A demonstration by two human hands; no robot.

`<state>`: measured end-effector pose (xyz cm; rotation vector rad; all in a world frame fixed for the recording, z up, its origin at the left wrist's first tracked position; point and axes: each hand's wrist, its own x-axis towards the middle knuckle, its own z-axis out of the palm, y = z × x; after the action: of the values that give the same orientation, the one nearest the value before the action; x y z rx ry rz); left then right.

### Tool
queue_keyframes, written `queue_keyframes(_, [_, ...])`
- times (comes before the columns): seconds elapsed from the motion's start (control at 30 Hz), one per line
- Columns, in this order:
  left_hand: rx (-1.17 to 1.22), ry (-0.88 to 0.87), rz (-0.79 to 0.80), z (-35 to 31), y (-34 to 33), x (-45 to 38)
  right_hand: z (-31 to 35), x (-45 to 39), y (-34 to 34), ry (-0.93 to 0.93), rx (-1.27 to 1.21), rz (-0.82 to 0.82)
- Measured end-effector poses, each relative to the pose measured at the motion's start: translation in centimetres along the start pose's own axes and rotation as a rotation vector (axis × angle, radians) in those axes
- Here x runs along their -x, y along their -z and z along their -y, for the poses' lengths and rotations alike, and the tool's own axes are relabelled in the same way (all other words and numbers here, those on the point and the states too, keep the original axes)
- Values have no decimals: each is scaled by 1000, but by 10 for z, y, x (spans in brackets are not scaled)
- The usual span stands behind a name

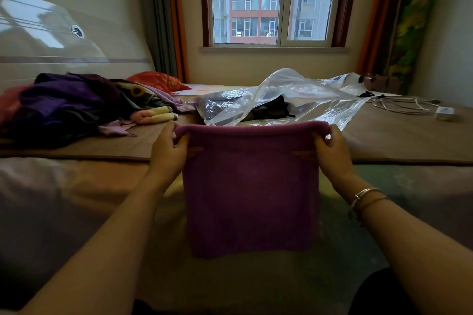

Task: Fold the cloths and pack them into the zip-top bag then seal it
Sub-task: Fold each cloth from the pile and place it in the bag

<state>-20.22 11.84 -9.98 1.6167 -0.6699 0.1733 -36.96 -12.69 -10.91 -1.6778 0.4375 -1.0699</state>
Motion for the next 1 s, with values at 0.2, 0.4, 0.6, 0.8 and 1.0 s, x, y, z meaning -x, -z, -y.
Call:
queue_keyframes(0.2, [-46, 102, 127, 16, -14, 6, -8, -3, -7, -258, -133, 134])
queue_keyframes(0.4, [90, 374, 259, 24, -1, 7, -6, 5, 4, -491, -228, 17])
queue_keyframes(0.6, [116, 640, 125, 39, -7, 10, -20, 16, 6, -576, -93, 47])
queue_keyframes(0.8, [65, 730, 164, 43, -4, 12, -20, 21, 9, -702, -52, 189])
queue_keyframes(1.0, [-6, 771, 152, 43, -4, 14, -27, 21, 12, -596, 381, 174])
